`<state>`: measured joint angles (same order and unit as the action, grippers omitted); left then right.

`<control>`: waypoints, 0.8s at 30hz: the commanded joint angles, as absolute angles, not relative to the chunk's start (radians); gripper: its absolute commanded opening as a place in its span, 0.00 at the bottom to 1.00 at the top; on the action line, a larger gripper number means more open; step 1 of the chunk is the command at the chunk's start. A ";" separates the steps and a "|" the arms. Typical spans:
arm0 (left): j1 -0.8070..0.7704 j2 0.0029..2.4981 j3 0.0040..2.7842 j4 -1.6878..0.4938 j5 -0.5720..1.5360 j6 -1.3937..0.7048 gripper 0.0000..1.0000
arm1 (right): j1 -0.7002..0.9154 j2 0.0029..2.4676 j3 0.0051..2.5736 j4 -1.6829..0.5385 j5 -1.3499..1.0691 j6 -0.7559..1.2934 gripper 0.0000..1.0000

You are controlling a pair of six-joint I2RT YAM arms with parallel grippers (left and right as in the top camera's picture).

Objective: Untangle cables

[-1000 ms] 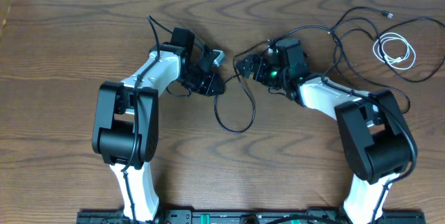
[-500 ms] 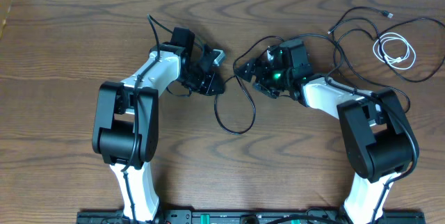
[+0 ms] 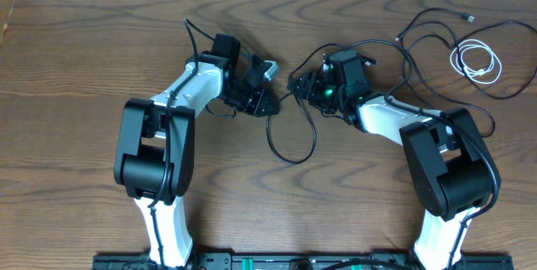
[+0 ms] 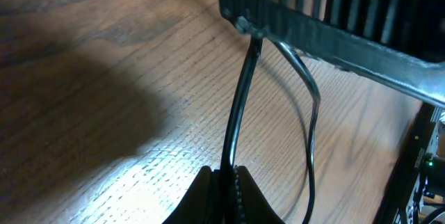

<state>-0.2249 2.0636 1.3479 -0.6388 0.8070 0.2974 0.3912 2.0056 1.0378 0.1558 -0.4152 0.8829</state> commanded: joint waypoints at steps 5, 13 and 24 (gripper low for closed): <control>-0.227 2.065 1.354 -0.639 0.826 0.321 0.08 | 0.395 2.083 0.987 0.121 -0.294 0.875 0.46; -0.227 2.065 1.354 -0.638 0.826 0.321 0.08 | 0.395 2.083 0.987 0.121 -0.294 0.875 0.36; -0.227 2.065 1.354 -0.624 0.826 0.321 0.08 | 0.395 2.083 0.987 0.124 -0.294 0.875 0.20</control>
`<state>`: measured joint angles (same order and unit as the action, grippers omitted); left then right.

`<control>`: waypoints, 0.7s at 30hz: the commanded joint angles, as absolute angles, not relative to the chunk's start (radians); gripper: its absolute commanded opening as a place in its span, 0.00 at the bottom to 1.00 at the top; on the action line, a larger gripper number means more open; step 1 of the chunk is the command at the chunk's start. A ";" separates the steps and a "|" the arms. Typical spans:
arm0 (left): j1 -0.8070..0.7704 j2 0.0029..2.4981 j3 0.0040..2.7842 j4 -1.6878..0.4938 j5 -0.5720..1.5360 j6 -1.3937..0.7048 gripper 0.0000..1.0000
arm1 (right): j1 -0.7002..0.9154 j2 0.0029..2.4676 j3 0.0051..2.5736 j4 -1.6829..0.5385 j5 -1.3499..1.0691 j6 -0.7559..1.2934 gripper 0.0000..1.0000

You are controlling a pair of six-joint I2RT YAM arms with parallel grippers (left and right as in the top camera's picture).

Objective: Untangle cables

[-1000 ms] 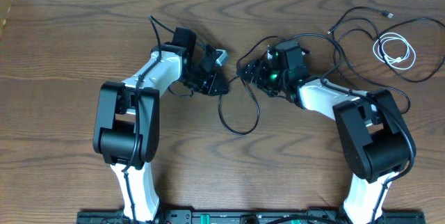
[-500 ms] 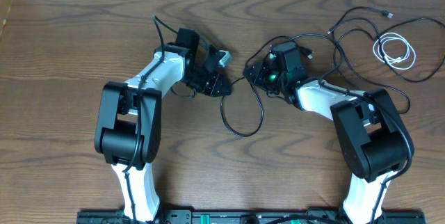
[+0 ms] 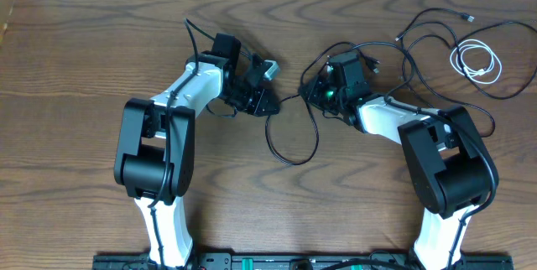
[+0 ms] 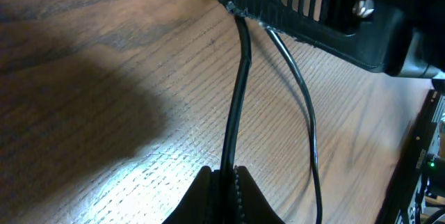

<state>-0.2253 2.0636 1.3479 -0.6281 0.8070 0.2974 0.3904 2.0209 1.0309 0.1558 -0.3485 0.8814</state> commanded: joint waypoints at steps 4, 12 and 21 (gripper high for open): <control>-0.227 2.065 1.354 -0.623 0.826 0.321 0.08 | 0.395 2.083 0.987 0.124 -0.294 0.875 0.33; -0.227 2.065 1.354 -0.615 0.826 0.321 0.08 | 0.395 2.083 0.987 0.123 -0.373 0.997 0.57; -0.227 2.065 1.354 -0.616 0.827 0.321 0.08 | 0.387 2.083 0.987 0.211 -0.426 1.248 0.54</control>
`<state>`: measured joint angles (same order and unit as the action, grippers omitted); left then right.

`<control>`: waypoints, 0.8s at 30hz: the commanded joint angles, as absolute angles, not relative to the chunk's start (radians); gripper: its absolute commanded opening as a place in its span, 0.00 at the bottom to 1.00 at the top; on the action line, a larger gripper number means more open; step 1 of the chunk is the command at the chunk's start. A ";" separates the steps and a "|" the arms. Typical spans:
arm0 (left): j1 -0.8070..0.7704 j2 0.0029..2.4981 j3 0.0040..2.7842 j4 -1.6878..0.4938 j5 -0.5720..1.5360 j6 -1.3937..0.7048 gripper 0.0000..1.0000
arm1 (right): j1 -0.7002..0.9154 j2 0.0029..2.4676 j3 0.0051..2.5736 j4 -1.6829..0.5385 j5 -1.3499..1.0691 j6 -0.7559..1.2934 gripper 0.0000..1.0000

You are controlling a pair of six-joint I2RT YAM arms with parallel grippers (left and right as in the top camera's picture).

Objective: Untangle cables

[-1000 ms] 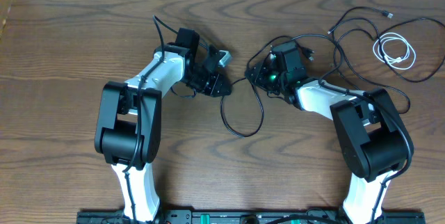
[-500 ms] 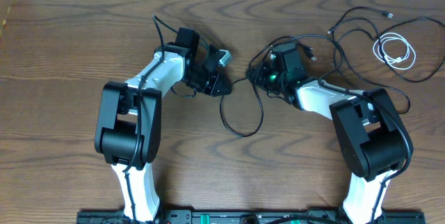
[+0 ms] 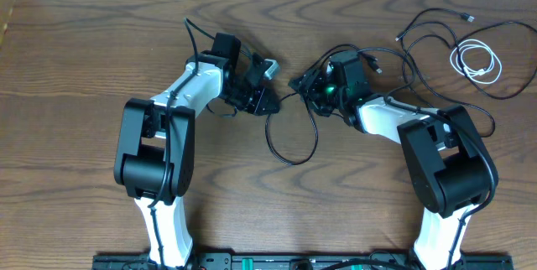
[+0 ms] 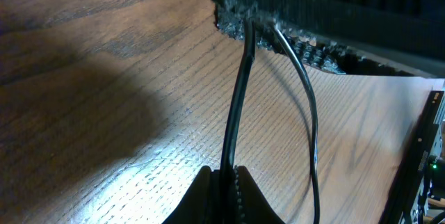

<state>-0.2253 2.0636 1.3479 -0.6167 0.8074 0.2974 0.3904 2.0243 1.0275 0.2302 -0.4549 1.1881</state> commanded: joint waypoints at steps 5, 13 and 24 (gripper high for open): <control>-0.227 2.065 1.354 -0.616 0.827 0.321 0.08 | 0.374 2.083 0.987 0.211 -0.432 1.249 0.40; -0.227 2.065 1.354 -0.616 0.828 0.321 0.08 | 0.357 2.083 0.987 0.252 -0.440 1.249 0.36; -0.252 2.065 1.354 -0.616 0.916 0.321 0.08 | 0.344 2.083 0.987 0.264 -0.440 1.248 0.33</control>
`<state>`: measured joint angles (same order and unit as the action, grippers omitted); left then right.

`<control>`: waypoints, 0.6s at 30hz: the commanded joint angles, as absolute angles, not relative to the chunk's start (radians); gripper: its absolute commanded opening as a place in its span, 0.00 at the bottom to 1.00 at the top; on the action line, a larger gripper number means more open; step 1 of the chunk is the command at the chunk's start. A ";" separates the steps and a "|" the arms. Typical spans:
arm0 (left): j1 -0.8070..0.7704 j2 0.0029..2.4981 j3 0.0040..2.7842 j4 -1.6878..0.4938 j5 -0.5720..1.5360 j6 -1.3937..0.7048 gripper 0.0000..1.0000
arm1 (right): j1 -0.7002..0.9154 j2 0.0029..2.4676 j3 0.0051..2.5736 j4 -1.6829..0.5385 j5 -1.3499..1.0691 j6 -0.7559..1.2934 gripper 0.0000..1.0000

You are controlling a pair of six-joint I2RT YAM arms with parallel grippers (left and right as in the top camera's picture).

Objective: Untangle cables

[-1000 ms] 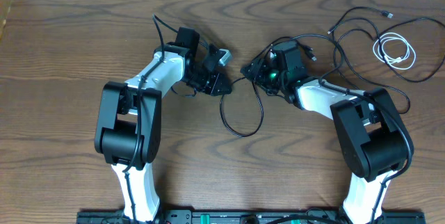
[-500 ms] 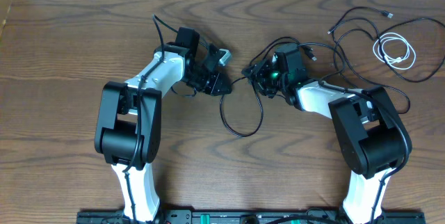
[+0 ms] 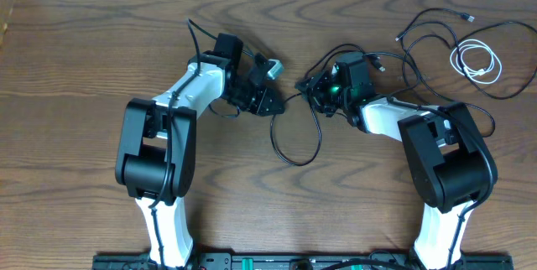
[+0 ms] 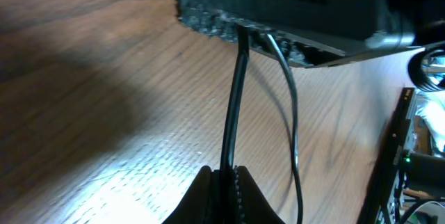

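Observation:
A black cable point(image 4: 233, 106) runs taut from my left gripper point(image 4: 224, 175), which is shut on it, up into the toothed underside of my right gripper point(image 4: 240, 26). A second thin strand point(image 4: 292, 113) hangs from the same spot and curves down to the right. In the overhead view the left gripper point(image 3: 273, 105) and right gripper point(image 3: 310, 88) face each other at mid-table, a short way apart. The cable's slack loop point(image 3: 294, 148) lies on the wood below them. The right gripper's jaws appear shut on the cable.
More black cable point(image 3: 428, 27) sprawls over the far right of the wooden table point(image 3: 84, 94). A coiled white cable point(image 3: 476, 60) lies among it. Both arms reach in from the near edge.
The left gripper has shifted slightly right, still shut on the cable. The right gripper has moved a little right. In the wrist view its body now sits higher and further left.
Both grippers held the same short stretch of black cable at every moment. The right gripper stood close to the left one, then further right, then close again, and now stands slightly apart. The slack loop below has barely changed.

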<state>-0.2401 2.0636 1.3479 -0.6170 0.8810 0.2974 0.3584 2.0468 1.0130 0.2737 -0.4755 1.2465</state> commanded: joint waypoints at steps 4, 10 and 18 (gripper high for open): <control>-0.255 2.065 1.354 -0.616 0.916 0.321 0.08 | 0.319 2.083 0.987 0.347 -0.529 1.212 0.41; -0.255 2.065 1.354 -0.616 0.897 0.321 0.08 | 0.294 2.083 0.987 0.383 -0.607 1.143 0.36; -0.255 2.065 1.354 -0.615 0.897 0.321 0.08 | 0.294 2.083 0.987 0.539 -0.711 1.142 0.23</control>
<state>-0.2527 2.0636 1.3479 -0.6167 0.8890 0.2974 0.2981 2.0712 0.9894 0.5076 -0.6575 1.1610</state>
